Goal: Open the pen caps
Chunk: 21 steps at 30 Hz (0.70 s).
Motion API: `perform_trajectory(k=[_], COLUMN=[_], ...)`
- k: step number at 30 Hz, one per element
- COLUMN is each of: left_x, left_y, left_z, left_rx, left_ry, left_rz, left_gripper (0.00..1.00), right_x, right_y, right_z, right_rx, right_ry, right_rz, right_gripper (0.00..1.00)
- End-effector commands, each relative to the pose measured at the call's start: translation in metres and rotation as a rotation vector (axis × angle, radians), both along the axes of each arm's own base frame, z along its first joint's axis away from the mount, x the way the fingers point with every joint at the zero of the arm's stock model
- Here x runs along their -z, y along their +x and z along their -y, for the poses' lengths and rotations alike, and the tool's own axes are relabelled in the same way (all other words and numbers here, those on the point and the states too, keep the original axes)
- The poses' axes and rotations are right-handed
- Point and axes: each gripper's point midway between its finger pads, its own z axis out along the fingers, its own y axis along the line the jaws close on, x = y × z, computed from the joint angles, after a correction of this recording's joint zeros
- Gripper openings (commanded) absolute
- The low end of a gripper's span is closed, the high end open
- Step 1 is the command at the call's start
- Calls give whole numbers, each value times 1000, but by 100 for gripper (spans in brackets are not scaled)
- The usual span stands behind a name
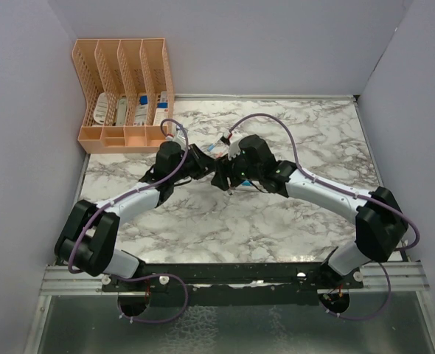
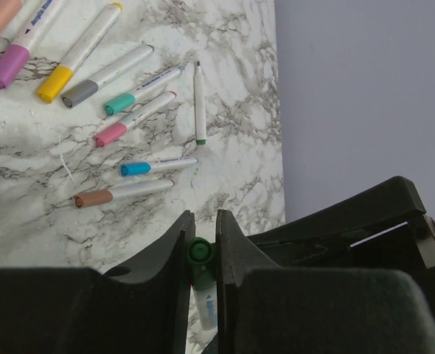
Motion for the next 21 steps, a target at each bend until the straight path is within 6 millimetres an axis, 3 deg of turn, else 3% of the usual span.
perform_trajectory(k=[1,12,16,21], left_x=[-21,-24,-25,-20], left_y=[0,-3,-3,9], left_z=[11,17,18,12], left_rx=[39,52,50,0], left_ry=[-31,-31,-30,14], left_rz=[53,61,66,76], left_gripper=[0,0,0,0], right_x=[-11,-10,-10,-2], right_y=[5,11,12,8], right_z=[-15,-19,-18,-10], right_rx=[-21,-3,2,9], right_ry=[29,31,30,-10], right_rz=[18,10,10,-6], right_gripper=[53,21,2,1])
